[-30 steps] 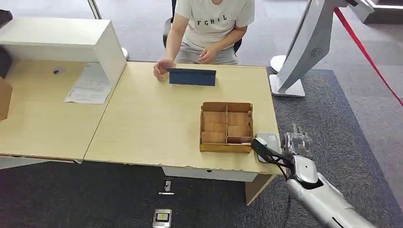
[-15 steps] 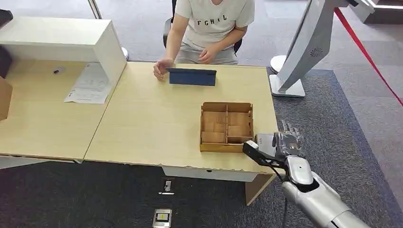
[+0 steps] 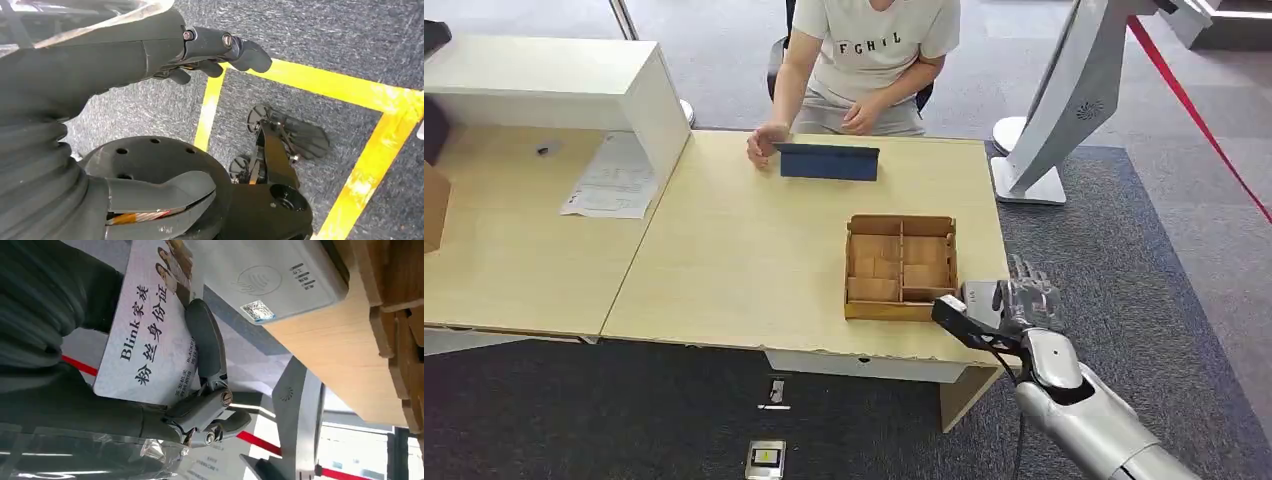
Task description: Pass the card to the sensor for recognition and then transmit it.
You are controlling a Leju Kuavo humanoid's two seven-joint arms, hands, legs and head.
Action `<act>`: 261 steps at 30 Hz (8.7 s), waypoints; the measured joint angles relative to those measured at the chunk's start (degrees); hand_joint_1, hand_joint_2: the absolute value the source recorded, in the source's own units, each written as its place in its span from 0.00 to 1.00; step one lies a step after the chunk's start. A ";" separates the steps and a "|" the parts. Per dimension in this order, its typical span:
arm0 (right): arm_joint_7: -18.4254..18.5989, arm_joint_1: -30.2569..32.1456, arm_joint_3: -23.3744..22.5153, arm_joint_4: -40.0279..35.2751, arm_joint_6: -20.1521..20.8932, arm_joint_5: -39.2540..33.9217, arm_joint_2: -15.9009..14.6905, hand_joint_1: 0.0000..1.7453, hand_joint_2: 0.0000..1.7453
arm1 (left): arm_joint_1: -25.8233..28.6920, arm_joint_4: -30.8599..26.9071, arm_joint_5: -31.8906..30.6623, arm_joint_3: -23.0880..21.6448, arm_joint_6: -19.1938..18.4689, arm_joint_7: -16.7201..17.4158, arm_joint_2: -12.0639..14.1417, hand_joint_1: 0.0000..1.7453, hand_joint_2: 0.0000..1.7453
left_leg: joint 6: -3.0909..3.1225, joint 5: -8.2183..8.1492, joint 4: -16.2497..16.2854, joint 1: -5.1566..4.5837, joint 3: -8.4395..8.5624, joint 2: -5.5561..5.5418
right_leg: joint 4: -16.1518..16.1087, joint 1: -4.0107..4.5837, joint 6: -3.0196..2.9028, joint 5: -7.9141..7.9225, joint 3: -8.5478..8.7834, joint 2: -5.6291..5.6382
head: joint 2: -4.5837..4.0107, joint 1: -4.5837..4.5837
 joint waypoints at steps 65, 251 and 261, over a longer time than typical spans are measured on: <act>7.32 -17.77 5.84 -4.50 12.50 5.36 0.22 1.00 1.00 | 1.02 -0.42 0.50 5.97 2.69 -0.72 -2.38 0.00 1.00 | -0.02 0.06 0.03 -0.02 0.01 0.03 | 0.01 -0.01 -0.04 0.05 -0.01 0.01 | 0.00 0.00; 9.59 4.73 5.58 -24.96 -1.70 -4.92 1.84 0.00 1.00 | -0.01 0.94 0.55 6.25 -0.52 0.68 -0.24 0.00 1.00 | -0.04 0.06 -0.02 0.03 -0.02 0.03 | 0.00 0.04 -0.05 0.05 -0.02 0.05 | 0.00 0.02; 9.00 4.84 5.53 -21.51 -2.12 -2.42 3.63 0.00 1.00 | -0.01 0.96 -0.09 6.01 -0.26 1.20 -0.24 0.00 1.00 | -0.03 0.06 -0.02 0.03 -0.02 0.03 | 0.00 0.04 -0.05 0.05 -0.03 0.05 | 0.00 0.02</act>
